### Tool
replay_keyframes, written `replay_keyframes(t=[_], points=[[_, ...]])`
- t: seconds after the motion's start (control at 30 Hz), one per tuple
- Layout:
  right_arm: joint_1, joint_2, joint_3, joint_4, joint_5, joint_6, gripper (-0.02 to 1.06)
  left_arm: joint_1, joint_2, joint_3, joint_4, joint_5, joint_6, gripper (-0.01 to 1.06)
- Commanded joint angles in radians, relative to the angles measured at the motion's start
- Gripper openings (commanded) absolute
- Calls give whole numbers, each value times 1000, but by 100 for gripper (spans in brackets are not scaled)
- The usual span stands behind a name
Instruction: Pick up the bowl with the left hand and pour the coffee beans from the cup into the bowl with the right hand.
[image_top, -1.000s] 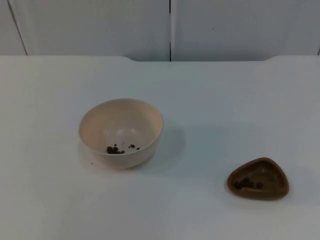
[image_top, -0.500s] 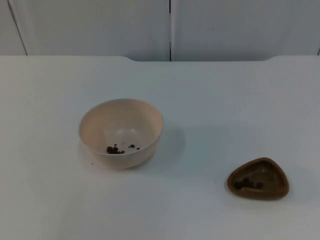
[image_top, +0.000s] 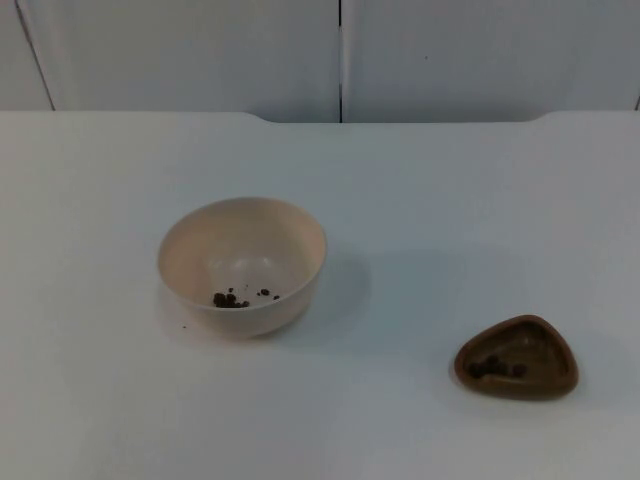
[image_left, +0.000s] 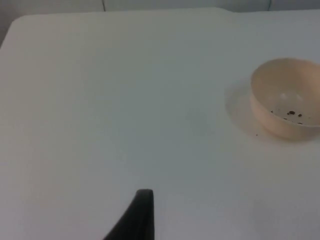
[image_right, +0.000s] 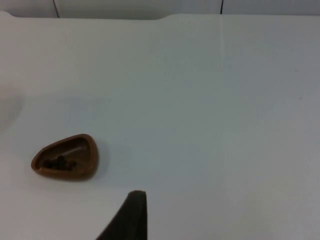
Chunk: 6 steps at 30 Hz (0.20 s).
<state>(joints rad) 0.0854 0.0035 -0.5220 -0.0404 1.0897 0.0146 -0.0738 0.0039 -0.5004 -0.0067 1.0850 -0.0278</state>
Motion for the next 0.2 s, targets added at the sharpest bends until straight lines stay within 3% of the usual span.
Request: replay_keyframes(t=[0.0,0.17], points=[[-5,-4,8,-2,-12,-4,105,20,-4,5,-5,-11,-5,105],[-5,-4,8,-2,-12,-4,105,76,-4,5,-5,-11,-5,105]])
